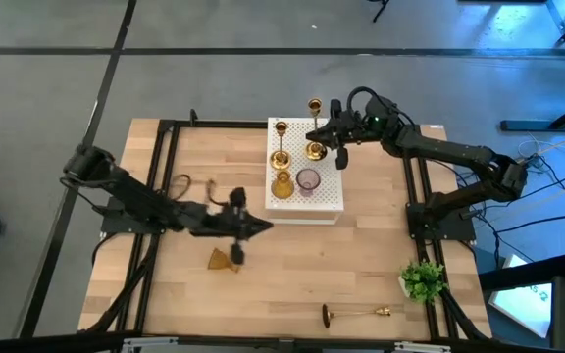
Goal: Pick & Place candle stick holders
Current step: Put the top gold candle holder on the shelf
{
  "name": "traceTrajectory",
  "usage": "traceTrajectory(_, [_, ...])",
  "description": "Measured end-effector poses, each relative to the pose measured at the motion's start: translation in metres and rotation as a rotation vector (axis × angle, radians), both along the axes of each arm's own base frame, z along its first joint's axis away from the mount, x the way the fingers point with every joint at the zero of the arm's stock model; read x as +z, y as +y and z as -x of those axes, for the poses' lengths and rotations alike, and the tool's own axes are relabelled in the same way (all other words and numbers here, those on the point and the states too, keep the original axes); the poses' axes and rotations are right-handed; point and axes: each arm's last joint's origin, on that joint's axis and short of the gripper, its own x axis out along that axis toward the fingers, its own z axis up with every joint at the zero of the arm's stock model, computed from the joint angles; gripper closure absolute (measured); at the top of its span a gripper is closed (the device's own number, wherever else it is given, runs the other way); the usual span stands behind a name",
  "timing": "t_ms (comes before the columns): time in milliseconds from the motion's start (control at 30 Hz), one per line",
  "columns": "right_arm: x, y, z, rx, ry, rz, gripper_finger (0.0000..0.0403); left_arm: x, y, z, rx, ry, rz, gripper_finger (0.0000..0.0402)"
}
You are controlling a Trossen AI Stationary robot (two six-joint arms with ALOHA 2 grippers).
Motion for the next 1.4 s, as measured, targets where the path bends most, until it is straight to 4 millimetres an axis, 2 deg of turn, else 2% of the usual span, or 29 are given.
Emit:
traceTrajectory(167, [0.000,-0.004,0.003,0.004,-0.008,0.045,0.0387,-0.002,0.015,0.033,-0.059,-0.073,-0.061,0.0400])
traceTrajectory(400, [-0.005,-0.016,0.001,0.087,-0.042,0.073,0.0387,0.000,0.021,0.052,-0.082,-0.117,-0.090,0.0400])
traceTrajectory(600, [-0.026,-0.034,-0.012,0.099,-0.074,0.020,0.0387,-0.003,0.022,0.055,-0.085,-0.114,-0.092,0.0400])
traceTrajectory(733, [-0.027,-0.040,-0.012,0.083,-0.091,-0.004,0.0387,-0.003,0.022,0.055,-0.085,-0.113,-0.092,0.0400])
traceTrajectory(1133, [-0.029,-0.021,-0.022,0.175,-0.063,-0.018,0.0387,-0.003,0.022,0.055,-0.087,-0.113,-0.084,0.0400])
traceTrajectory(1400, [-0.034,-0.014,-0.027,0.142,-0.028,-0.005,0.0387,-0.003,0.022,0.055,-0.086,-0.113,-0.084,0.0400])
